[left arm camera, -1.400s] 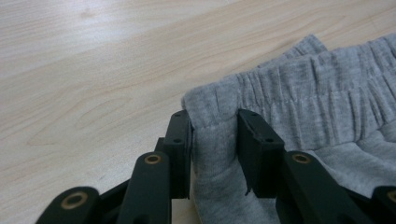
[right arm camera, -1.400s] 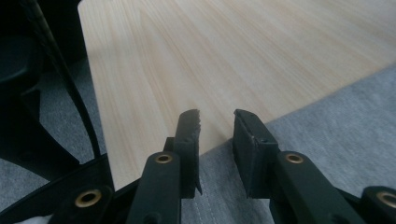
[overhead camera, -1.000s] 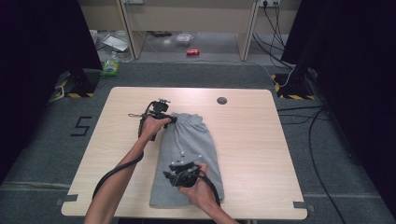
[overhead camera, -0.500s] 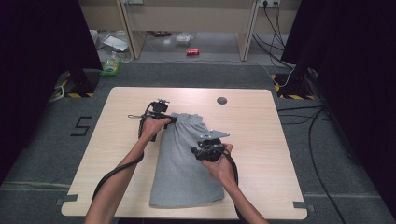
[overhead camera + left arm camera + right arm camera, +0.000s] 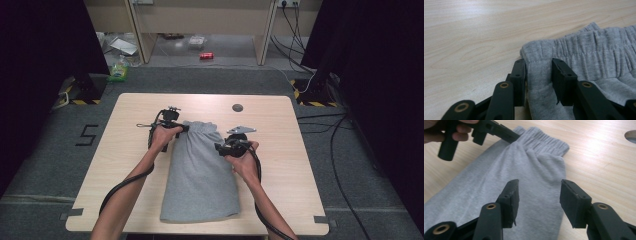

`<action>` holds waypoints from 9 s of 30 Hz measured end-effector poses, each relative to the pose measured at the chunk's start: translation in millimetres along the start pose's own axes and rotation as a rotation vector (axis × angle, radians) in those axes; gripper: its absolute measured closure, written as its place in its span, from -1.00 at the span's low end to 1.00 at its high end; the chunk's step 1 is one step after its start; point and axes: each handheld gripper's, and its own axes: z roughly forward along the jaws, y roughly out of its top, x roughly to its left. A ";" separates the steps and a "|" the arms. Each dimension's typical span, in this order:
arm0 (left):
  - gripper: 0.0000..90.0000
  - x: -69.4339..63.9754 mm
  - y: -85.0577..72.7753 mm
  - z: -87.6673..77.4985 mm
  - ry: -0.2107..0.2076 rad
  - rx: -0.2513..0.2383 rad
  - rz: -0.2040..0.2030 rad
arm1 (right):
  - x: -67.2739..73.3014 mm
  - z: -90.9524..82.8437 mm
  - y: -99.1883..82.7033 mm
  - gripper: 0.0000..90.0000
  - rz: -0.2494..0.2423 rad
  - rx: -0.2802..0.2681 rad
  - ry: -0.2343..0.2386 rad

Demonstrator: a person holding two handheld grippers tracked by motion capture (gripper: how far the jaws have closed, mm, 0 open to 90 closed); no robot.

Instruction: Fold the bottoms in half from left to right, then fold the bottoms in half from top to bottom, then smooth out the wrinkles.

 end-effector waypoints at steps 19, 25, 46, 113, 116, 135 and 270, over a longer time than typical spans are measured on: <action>0.43 -0.1 -0.6 -0.2 0.000 -0.001 -0.005 | -28.6 22.7 13.2 -0.13 0.072 0.008 -0.021; 0.43 0.3 -1.0 -0.4 -0.002 -0.001 -0.006 | -34.3 33.1 20.1 -0.12 0.061 0.029 -0.047; 0.43 1.9 -2.7 -0.7 -0.014 -0.007 -0.015 | -30.9 88.6 23.9 -0.13 0.118 0.102 -0.039; 0.67 -61.1 -127.8 -163.5 -0.334 -0.347 0.296 | 46.5 -59.0 -44.1 0.73 -0.081 -0.180 0.244; 0.66 -64.4 -147.0 -162.6 -0.345 -0.330 0.319 | 51.8 -62.7 -58.7 0.73 -0.094 -0.167 0.244; 0.27 -51.1 -166.9 -175.7 -0.409 -0.320 0.228 | 59.7 -91.7 -80.9 0.28 -0.066 -0.145 0.277; 0.77 -6.5 -83.3 -44.5 -0.038 -0.136 0.167 | -53.5 33.7 -22.1 0.55 0.103 0.015 0.011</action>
